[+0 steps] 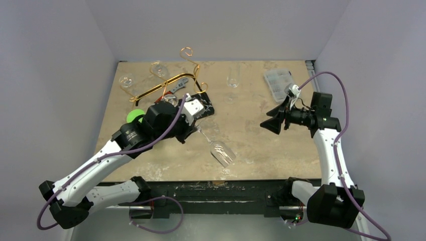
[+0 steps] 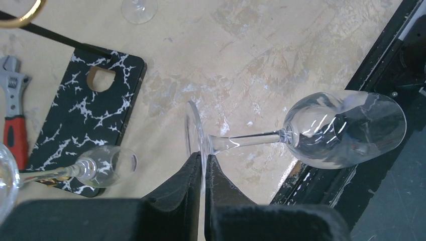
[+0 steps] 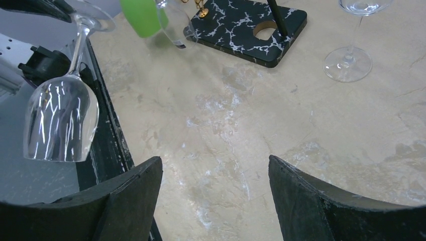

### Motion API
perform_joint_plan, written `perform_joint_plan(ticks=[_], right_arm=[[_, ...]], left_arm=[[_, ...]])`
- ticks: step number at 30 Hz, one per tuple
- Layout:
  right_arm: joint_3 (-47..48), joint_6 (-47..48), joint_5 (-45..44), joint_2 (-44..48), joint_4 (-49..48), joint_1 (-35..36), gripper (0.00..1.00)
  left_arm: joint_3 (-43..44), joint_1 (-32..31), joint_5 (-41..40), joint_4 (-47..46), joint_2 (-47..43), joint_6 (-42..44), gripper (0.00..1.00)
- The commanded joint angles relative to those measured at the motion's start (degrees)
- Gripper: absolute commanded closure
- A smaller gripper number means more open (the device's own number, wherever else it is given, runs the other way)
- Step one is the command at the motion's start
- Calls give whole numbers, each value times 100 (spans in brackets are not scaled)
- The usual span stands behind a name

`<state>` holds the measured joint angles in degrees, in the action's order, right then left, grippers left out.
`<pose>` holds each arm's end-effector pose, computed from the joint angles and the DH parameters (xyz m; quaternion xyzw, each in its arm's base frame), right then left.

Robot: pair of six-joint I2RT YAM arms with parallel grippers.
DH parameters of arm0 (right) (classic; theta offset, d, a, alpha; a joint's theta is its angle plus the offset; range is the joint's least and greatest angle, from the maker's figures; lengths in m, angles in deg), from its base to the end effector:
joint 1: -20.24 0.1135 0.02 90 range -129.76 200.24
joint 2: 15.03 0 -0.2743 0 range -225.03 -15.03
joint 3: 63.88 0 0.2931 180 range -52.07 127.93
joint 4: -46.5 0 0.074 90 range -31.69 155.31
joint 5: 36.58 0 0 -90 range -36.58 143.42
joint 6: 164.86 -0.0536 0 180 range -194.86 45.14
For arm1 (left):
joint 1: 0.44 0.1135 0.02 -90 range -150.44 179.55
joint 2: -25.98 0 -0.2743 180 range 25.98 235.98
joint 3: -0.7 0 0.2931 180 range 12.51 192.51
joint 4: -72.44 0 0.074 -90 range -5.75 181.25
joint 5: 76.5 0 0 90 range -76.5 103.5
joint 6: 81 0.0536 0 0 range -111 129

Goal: Place the wine glass upside down on the wine glass rack
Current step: Turn the wine glass upside down at the wine rack.

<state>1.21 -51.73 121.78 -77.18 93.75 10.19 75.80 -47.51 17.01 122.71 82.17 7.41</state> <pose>0.2565 0.0051 0.3056 -0.3035 0.7326 0.4045 0.4556 0.1703 -0.1879 0.3700 0.3507 0.7980 -0.2260 0.4350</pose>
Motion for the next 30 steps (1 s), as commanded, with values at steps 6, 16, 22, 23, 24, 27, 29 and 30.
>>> perform_joint_plan(ticks=[6, 16, 22, 23, 24, 27, 29, 30], right_arm=[[155, 73, 92, 89, 33, -29, 24], [148, 65, 55, 69, 15, -24, 24], [149, 64, 53, 85, 15, -31, 24], [148, 60, 50, 88, 14, -20, 24], [148, 63, 51, 89, 15, -29, 24], [148, 61, 46, 98, 15, -25, 24], [148, 61, 48, 100, 15, -29, 24], [148, 61, 46, 106, 15, -32, 24]], left_arm=[[831, -207, -174, 242, -10, 1166, 100], [1285, -215, -329, 284, 14, 1725, 100], [1621, -215, -319, 244, 100, 1976, 100], [1672, -215, -322, 237, 121, 2023, 100], [1715, -215, -321, 234, 136, 2055, 100], [1827, -215, -324, 213, 169, 2180, 100], [1904, -215, -325, 214, 203, 2258, 100], [1940, -224, -331, 215, 211, 2290, 100]])
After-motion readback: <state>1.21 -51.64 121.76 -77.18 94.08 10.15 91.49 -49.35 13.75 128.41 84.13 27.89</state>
